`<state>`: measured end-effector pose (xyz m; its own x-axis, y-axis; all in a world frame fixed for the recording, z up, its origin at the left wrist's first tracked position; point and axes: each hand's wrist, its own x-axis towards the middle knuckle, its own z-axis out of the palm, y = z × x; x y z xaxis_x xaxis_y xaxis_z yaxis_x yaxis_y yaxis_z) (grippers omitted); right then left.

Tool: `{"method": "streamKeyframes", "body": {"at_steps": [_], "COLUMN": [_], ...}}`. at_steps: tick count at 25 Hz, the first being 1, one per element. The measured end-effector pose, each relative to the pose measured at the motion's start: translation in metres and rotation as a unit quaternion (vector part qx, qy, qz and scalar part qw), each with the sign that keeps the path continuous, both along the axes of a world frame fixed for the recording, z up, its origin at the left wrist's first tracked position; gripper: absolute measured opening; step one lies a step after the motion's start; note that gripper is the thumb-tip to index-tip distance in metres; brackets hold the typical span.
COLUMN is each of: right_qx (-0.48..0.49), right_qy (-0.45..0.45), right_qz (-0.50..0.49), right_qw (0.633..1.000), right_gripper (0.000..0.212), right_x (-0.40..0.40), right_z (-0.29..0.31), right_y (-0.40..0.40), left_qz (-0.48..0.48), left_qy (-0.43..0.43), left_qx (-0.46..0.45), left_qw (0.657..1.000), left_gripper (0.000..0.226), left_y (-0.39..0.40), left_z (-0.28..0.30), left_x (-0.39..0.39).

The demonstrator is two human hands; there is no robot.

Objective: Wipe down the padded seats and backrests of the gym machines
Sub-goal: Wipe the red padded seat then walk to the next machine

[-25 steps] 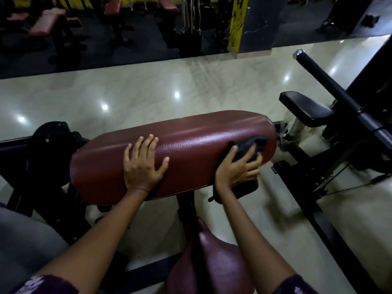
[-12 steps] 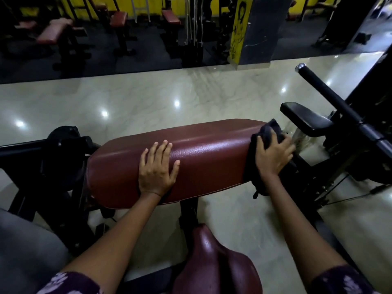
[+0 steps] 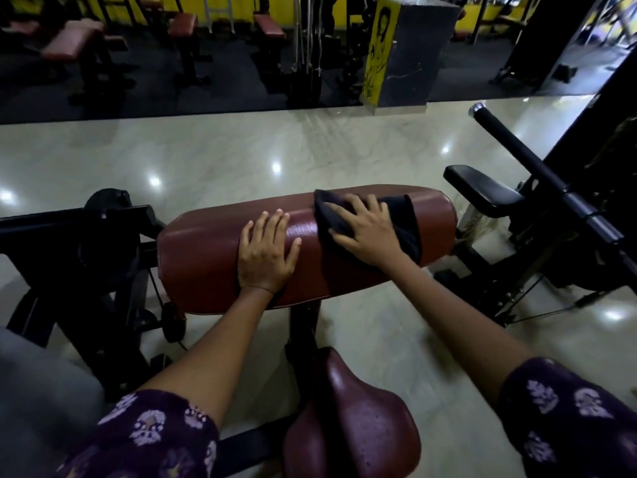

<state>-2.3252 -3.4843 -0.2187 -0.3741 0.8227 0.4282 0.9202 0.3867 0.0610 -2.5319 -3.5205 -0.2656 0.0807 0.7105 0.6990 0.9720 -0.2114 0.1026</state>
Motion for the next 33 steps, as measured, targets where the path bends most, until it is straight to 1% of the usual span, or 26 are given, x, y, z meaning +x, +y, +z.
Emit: {"method": "streamKeyframes", "body": {"at_steps": [2,3,4,6,8,10,11,13,16,19,23,25,28,30,33], "right_qx": [0.033,0.038,0.035,0.001,-0.032,-0.053,-0.063,-0.084,-0.144,-0.255,-0.375,-0.406,-0.441,-0.457,-0.479], "right_qy": [-0.043,-0.038,-0.013,0.082,0.160,0.189,0.183,0.145,0.099,0.074,0.027,0.021,-0.001,-0.007,-0.023], "right_qz": [0.003,-0.017,-0.046,-0.099,-0.106,-0.094,-0.085,-0.065,-0.007,0.046,0.065,0.074,0.077,0.071,0.061], "right_qw": [0.999,0.998,0.998,0.992,0.981,0.976,0.977,0.984,0.985,0.963,0.924,0.911,0.894,0.886,0.876], "right_gripper": [0.063,0.064,0.066,0.069,0.070,0.066,0.064,0.061,0.052,0.048,0.049,0.048,0.052,0.057,0.060], "right_x": [0.037,0.047,0.051,0.044,0.034,0.029,0.030,0.039,0.063,0.091,0.120,0.127,0.133,0.133,0.125], "right_z": [-0.013,-0.019,-0.024,-0.031,-0.032,-0.029,-0.026,-0.019,-0.022,-0.060,-0.114,-0.133,-0.157,-0.172,-0.193], "right_y": [-0.010,-0.017,-0.024,-0.037,-0.047,-0.051,-0.053,-0.055,-0.062,-0.086,-0.125,-0.143,-0.173,-0.190,-0.205], "left_qz": [-0.006,-0.009,-0.010,-0.005,0.006,0.026,0.042,0.068,0.071,0.072,0.108,0.123,0.110,0.088,0.063], "left_qy": [-0.008,-0.005,-0.002,0.003,-0.004,-0.007,-0.001,0.004,-0.050,-0.092,-0.142,-0.160,-0.134,-0.106,-0.123], "left_qx": [-0.027,-0.042,-0.060,-0.096,-0.133,-0.204,-0.238,-0.254,-0.280,-0.349,-0.441,-0.477,-0.544,-0.564,-0.571], "left_qw": [1.000,0.999,0.998,0.995,0.991,0.979,0.970,0.965,0.956,0.930,0.880,0.855,0.821,0.814,0.809], "left_gripper": [0.049,0.049,0.049,0.051,0.056,0.061,0.062,0.068,0.069,0.064,0.061,0.057,0.056,0.055,0.054], "left_y": [0.001,0.001,-0.001,-0.005,-0.012,-0.018,-0.024,-0.039,-0.080,-0.133,-0.199,-0.230,-0.268,-0.276,-0.272], "left_z": [0.004,0.006,0.008,0.011,0.015,0.022,0.023,0.019,0.005,-0.031,-0.084,-0.109,-0.138,-0.153,-0.172], "left_x": [-0.001,-0.002,-0.003,-0.002,0.004,0.009,0.014,0.026,0.049,0.068,0.088,0.099,0.110,0.111,0.110]}}
